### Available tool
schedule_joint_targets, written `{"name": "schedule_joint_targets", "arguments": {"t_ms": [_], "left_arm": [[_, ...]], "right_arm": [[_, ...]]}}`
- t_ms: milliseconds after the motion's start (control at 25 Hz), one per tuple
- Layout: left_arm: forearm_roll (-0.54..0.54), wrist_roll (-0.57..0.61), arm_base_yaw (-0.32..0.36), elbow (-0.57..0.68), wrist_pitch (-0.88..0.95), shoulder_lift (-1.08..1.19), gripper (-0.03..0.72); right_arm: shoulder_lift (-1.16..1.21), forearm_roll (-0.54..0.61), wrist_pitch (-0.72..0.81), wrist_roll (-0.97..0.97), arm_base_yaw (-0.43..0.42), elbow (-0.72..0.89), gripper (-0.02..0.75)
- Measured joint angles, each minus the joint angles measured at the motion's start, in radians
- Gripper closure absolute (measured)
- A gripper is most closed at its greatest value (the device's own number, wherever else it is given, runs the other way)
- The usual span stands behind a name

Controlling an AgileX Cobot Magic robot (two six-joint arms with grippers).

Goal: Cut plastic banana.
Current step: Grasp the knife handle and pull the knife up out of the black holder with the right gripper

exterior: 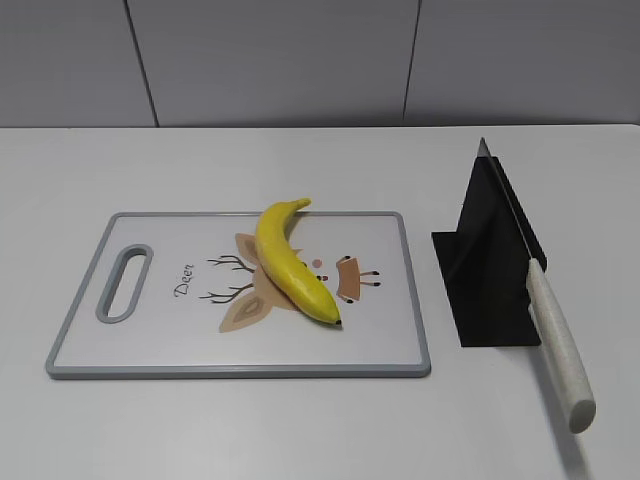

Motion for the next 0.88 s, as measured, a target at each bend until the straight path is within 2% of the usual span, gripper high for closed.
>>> {"name": "schedule_joint_targets", "arguments": {"t_ms": [880], "left_arm": [[0.000,0.000,0.000,0.000,0.000,0.000,0.115]], "right_arm": [[0.000,0.000,0.000,0.000,0.000,0.000,0.203]]}}
